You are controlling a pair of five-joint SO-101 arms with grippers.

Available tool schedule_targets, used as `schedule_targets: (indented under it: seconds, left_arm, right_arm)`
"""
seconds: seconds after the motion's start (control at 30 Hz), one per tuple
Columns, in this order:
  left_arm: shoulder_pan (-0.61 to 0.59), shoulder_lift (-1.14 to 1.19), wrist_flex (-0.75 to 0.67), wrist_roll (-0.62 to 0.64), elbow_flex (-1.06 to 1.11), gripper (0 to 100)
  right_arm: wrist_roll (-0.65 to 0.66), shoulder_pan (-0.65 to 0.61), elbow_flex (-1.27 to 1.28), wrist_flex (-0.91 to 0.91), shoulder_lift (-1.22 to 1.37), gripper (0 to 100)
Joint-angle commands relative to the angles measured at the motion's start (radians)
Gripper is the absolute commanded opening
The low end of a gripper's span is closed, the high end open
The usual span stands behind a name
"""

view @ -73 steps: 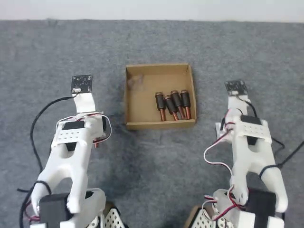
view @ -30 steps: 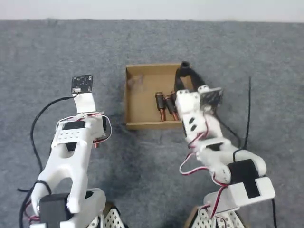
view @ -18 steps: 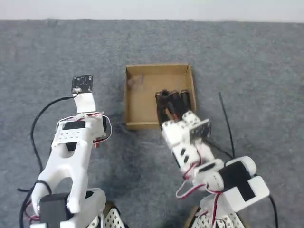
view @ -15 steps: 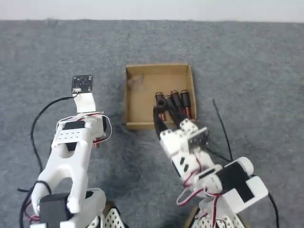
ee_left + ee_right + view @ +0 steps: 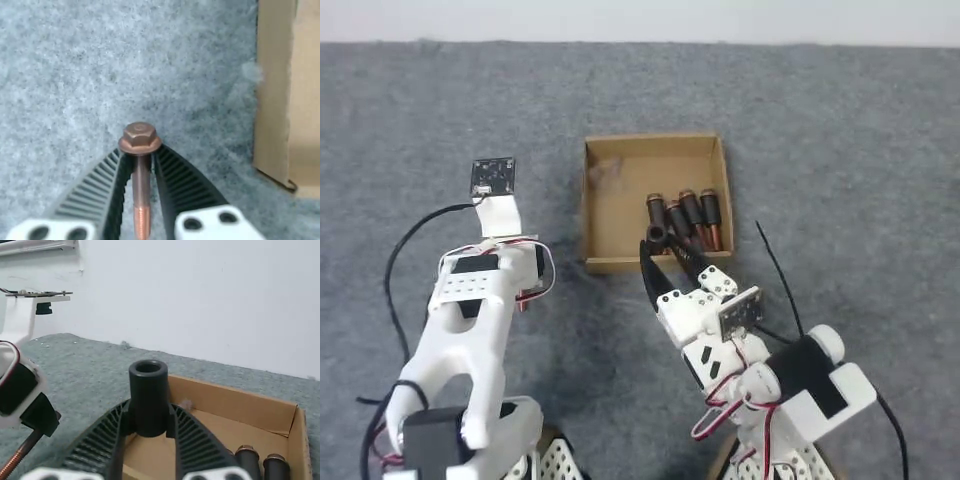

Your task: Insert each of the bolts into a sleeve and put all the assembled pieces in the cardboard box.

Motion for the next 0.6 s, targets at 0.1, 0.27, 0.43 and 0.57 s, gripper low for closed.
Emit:
schedule_targets:
  seconds: [0.1,0.27,0.43,0.57]
  left_arm:
    - [0.0,-0.055,-0.026,-0.014,-0.012,1]
    - [0.002,-0.055,-0.028,-0.014,-0.012,1]
    - [0.009,-0.058,-0.025,-0.014,-0.01,1]
    - [0.011,-0.064,-0.028,-0.009,-0.004,1]
  right_arm:
    - [0.023,-0.099,0.014,-0.019,0.005,0.6]
    - [0.025,-0.143,0.014,0.007,0.005,0.6]
    - [0.023,-0.142,0.014,0.044,0.005,0.6]
    - [0.023,-0.14,0.014,0.051,0.005,0.6]
